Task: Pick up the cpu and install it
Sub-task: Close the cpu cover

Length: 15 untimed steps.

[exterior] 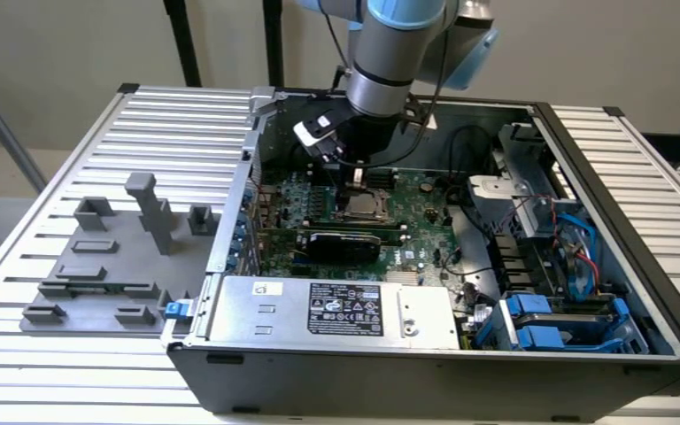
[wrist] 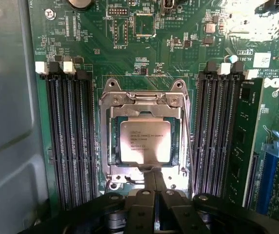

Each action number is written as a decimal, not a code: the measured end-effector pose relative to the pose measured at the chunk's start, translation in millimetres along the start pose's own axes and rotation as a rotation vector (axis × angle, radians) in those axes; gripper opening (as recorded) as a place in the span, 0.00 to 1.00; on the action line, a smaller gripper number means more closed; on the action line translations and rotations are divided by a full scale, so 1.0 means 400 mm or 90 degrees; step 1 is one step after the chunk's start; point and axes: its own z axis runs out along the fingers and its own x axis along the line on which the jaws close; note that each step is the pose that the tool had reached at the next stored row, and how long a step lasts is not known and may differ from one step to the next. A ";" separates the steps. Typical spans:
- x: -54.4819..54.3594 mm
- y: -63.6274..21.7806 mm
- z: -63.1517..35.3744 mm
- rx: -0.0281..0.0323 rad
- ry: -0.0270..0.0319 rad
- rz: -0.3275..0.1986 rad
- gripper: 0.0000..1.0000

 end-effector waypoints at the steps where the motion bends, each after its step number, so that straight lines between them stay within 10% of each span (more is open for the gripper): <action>1: 0.000 0.001 0.004 0.0000 0.0000 0.000 0.12; 15: -0.002 -0.026 0.001 0.0119 0.0024 0.000 0.12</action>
